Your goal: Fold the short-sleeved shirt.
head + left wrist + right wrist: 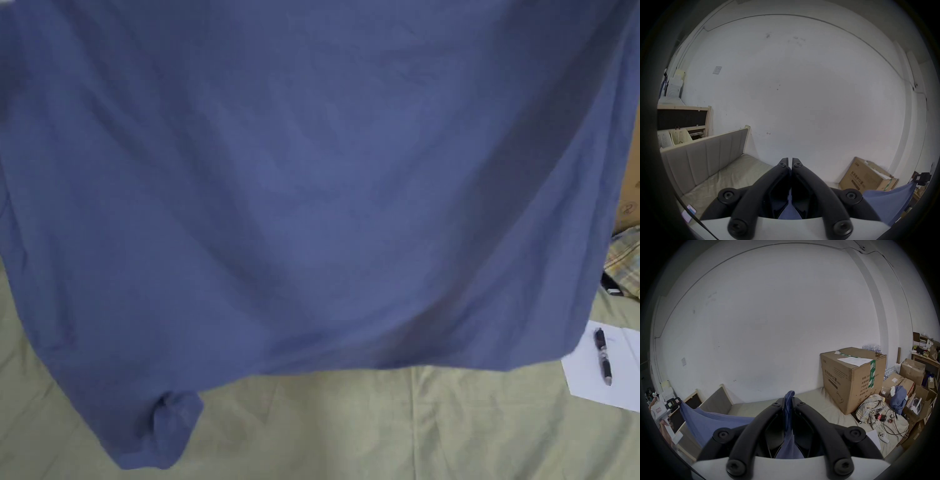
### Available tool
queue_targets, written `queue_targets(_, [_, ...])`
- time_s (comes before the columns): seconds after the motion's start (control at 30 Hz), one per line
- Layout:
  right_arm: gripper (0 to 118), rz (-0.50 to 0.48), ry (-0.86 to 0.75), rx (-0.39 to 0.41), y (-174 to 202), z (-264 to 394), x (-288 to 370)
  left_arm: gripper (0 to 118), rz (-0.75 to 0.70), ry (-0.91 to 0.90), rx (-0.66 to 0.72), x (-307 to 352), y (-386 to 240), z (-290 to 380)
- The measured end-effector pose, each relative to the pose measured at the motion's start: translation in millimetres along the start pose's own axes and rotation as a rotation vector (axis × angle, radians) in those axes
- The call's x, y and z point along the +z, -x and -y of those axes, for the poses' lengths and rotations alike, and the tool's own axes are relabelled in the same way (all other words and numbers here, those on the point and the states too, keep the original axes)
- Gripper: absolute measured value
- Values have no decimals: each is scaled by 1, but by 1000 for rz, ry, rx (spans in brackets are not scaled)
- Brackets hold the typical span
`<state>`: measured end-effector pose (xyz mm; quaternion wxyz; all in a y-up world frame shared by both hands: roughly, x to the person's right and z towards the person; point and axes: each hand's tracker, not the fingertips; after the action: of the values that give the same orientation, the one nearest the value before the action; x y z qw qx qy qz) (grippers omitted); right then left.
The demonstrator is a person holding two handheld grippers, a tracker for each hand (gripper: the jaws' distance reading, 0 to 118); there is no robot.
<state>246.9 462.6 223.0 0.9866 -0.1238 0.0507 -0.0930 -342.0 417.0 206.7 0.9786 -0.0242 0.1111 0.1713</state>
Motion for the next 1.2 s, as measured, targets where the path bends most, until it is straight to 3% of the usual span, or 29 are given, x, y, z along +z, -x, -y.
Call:
queue_targets(0.13, [6, 75, -11, -19, 6, -11, -59, 0, -36, 4, -91, -52, -24, -9])
queue_targets(0.27, [6, 124, -38, -22, 2, -10, -46, 0, -75, -32, -91, -103, -43, -17])
queue_targets(0.33, [6, 147, -50, -30, 38, -12, -136, 0, -84, -65, -93, -126, -52, -21])
queue_targets(0.4, [6, 161, -65, -32, 38, -12, -136, 0, -100, -127, -111, -148, -59, -26])
queue_targets(0.47, [6, 184, -90, -26, 58, -29, -221, 0, -111, -178, -104, -166, -67, -27])
queue_targets(0.57, [6, 217, -134, 2, 65, -33, -253, 0, -82, -272, -41, -179, -70, -25])
queue_targets(0.7, [6, 219, -180, -35, 70, -30, -282, 0, -92, -296, -26, -197, -68, -19])
queue_targets(0.9, [6, 229, -158, -28, 61, 3, -317, 0, -113, -220, -102, -226, -54, 27])
queue_targets(1.2, [6, 265, 142, -96, 14, 145, -355, 0, -166, 156, -153, -234, 4, 193])
